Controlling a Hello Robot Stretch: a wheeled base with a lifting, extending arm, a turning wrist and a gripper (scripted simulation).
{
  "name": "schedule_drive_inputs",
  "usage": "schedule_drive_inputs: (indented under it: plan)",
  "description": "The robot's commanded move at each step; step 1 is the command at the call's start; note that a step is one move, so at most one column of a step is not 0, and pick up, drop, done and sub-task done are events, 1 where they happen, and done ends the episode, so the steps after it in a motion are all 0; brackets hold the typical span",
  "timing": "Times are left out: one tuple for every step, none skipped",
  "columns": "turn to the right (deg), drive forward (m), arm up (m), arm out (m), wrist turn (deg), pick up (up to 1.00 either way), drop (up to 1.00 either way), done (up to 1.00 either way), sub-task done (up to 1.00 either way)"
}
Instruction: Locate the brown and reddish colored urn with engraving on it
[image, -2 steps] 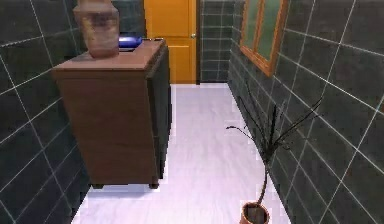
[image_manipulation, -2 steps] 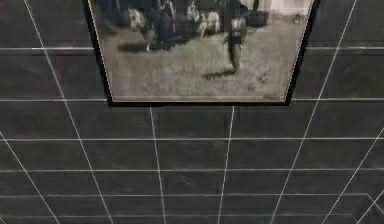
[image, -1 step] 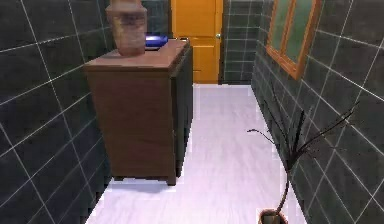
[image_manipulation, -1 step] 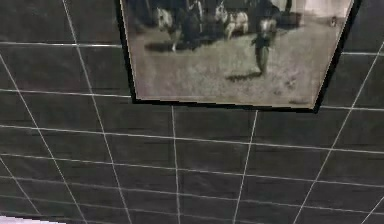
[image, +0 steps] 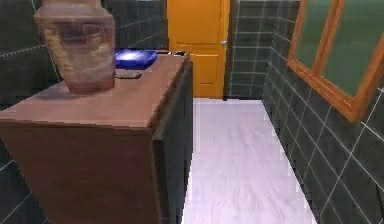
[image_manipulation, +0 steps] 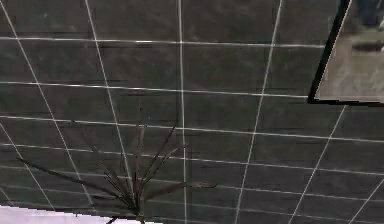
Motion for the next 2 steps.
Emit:
schedule_drive_inputs:
  plan:
    - [-24.0,0.00,0.00,0.00,0.0,0.00,0.00,0.00,0.00]
    - [0.0,0.00,0.00,0.00,0.0,0.00,0.00,1.00,0.00]
